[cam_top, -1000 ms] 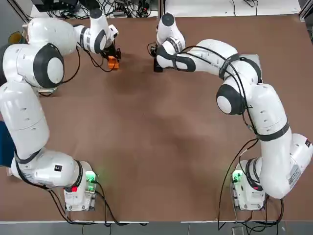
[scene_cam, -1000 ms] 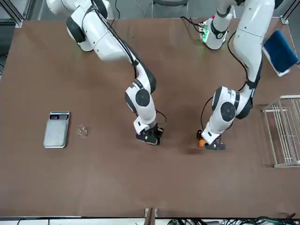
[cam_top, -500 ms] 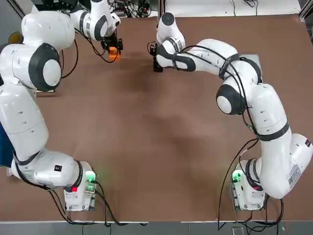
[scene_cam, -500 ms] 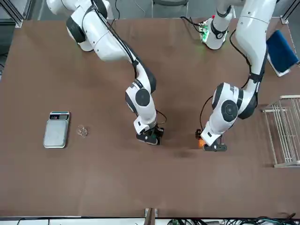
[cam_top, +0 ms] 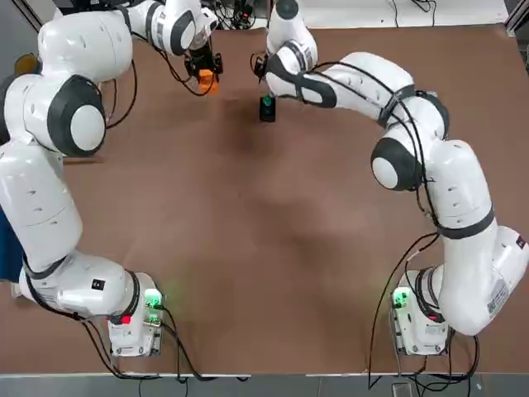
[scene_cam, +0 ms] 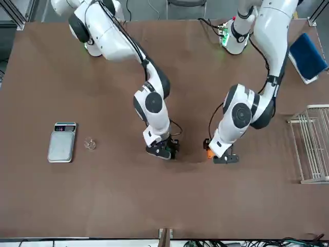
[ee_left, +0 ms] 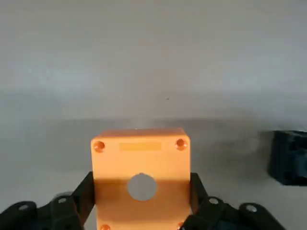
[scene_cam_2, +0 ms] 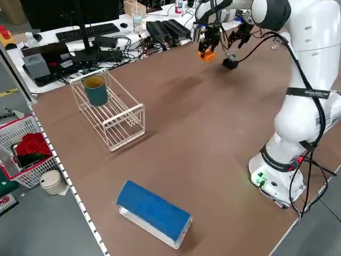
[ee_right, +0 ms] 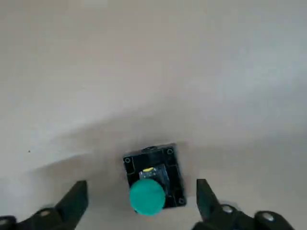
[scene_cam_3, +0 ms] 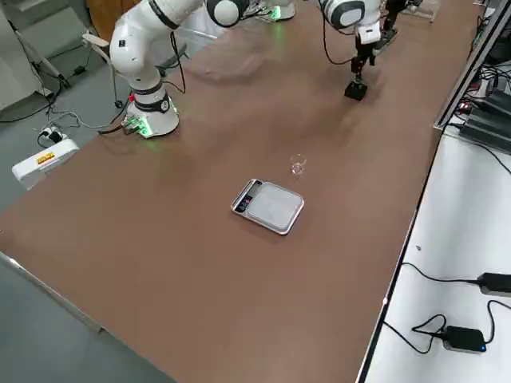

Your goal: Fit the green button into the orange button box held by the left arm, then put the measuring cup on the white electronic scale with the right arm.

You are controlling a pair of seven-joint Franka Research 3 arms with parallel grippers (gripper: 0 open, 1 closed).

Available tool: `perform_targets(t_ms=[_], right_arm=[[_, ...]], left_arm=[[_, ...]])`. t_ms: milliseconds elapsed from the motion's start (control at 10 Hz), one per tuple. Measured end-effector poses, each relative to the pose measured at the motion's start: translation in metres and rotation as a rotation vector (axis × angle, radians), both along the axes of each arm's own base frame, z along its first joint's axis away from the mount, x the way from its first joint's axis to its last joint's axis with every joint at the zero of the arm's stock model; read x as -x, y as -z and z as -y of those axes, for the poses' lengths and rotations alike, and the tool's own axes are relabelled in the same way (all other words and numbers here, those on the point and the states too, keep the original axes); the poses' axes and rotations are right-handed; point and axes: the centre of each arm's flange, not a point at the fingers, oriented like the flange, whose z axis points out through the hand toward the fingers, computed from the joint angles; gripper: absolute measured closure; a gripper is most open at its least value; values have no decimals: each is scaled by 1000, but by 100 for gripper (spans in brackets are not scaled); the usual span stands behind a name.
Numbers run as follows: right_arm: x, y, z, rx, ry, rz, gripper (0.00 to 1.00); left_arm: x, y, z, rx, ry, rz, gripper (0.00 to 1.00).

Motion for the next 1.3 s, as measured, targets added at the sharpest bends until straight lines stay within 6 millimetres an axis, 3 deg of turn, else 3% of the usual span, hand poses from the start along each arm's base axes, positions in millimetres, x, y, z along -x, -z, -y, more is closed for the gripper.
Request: perform_targets(t_ms=[200, 400, 600, 800, 1000, 1300], right_arm=[[-12, -34, 36, 24, -17, 0, 0], [-19, -83, 93, 40, -24, 15, 0], [-13, -136, 168, 72, -60, 26, 0], [3, -187, 253, 110, -105, -9, 0], [23, -237, 321, 142, -139, -54, 0], [40, -277, 433, 144, -212, -111, 0]], left_arm=[[5, -15, 20, -1, -5, -21, 20], [16, -25, 61, 14, -30, -26, 20], [30, -18, 106, 27, -53, -33, 20], [33, -14, 135, 47, -75, -30, 20], [36, -11, 162, 65, -78, -25, 20], [36, 2, 189, 95, -62, -1, 20]])
